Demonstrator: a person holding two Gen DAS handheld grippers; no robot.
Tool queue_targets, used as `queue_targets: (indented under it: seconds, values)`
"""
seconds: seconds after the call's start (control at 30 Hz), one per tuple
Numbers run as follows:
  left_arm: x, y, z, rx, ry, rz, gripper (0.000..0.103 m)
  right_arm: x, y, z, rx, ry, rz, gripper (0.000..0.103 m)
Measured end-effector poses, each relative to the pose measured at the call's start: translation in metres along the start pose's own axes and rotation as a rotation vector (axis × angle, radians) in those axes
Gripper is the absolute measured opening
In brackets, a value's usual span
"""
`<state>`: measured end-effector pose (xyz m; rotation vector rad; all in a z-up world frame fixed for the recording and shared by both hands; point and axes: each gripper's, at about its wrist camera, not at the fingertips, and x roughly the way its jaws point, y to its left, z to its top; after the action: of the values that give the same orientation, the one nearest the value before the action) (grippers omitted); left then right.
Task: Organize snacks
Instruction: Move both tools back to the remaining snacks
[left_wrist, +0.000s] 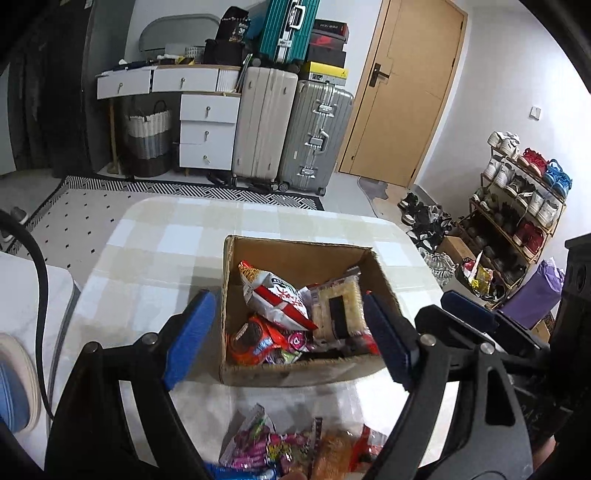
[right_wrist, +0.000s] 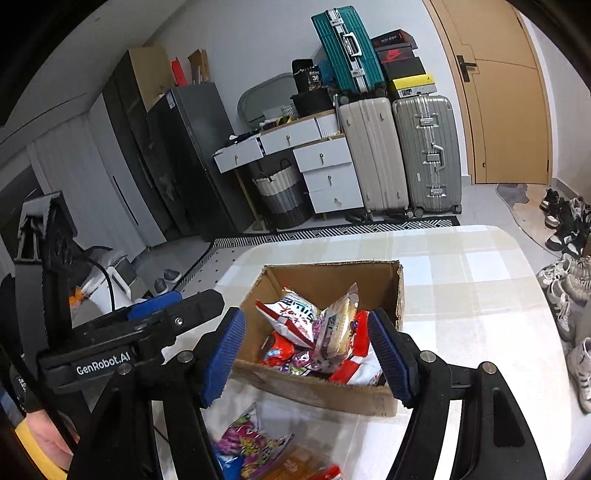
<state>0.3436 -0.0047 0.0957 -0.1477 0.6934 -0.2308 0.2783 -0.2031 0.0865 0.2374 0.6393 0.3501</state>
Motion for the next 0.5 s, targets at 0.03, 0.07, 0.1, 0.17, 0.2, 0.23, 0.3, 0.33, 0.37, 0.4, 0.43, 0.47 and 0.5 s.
queue_targets:
  seconds: [0.03, 0.07, 0.1, 0.17, 0.2, 0.23, 0.3, 0.33, 0.37, 0.4, 0.43, 0.47, 0.5]
  values:
    - [-0.006, -0.002, 0.0, 0.0, -0.005, 0.001, 0.081, -0.005, 0.002, 0.0, -0.003, -0.004, 0.0, 0.07]
    - [-0.016, -0.004, -0.002, 0.0, -0.015, 0.003, 0.081, -0.013, 0.004, -0.001, -0.005, -0.011, 0.002, 0.07]
    - [-0.025, -0.006, -0.005, 0.002, -0.021, 0.008, 0.081, -0.021, 0.007, -0.003, -0.006, -0.021, 0.007, 0.07]
    - [-0.047, -0.011, -0.009, 0.01, -0.037, 0.063, 0.081, -0.036, 0.011, -0.006, -0.008, -0.038, 0.015, 0.07]
    - [-0.059, -0.014, -0.011, 0.014, -0.046, 0.069, 0.081, -0.044, 0.014, -0.007, -0.008, -0.047, 0.022, 0.07]
    - [-0.073, -0.017, -0.015, 0.012, -0.062, 0.065, 0.081, -0.053, 0.017, -0.009, -0.006, -0.06, 0.034, 0.07]
    - [-0.095, -0.023, -0.02, 0.011, -0.083, 0.072, 0.081, -0.072, 0.022, -0.014, 0.006, -0.083, 0.055, 0.07]
    - [-0.108, -0.025, -0.022, 0.01, -0.094, 0.069, 0.081, -0.079, 0.024, -0.017, 0.01, -0.089, 0.061, 0.07]
    - [-0.122, -0.029, -0.026, 0.01, -0.104, 0.06, 0.081, -0.087, 0.026, -0.019, 0.015, -0.095, 0.068, 0.07]
    - [-0.135, -0.032, -0.029, 0.011, -0.114, 0.055, 0.082, -0.095, 0.029, -0.022, 0.018, -0.102, 0.074, 0.07]
    - [-0.146, -0.035, -0.032, 0.012, -0.122, 0.058, 0.083, -0.103, 0.032, -0.025, 0.018, -0.11, 0.08, 0.07]
    - [-0.16, -0.04, -0.036, 0.019, -0.132, 0.06, 0.084, -0.109, 0.035, -0.025, 0.015, -0.117, 0.082, 0.07]
    - [-0.174, -0.044, -0.04, 0.028, -0.144, 0.057, 0.085, -0.116, 0.039, -0.028, 0.012, -0.123, 0.085, 0.07]
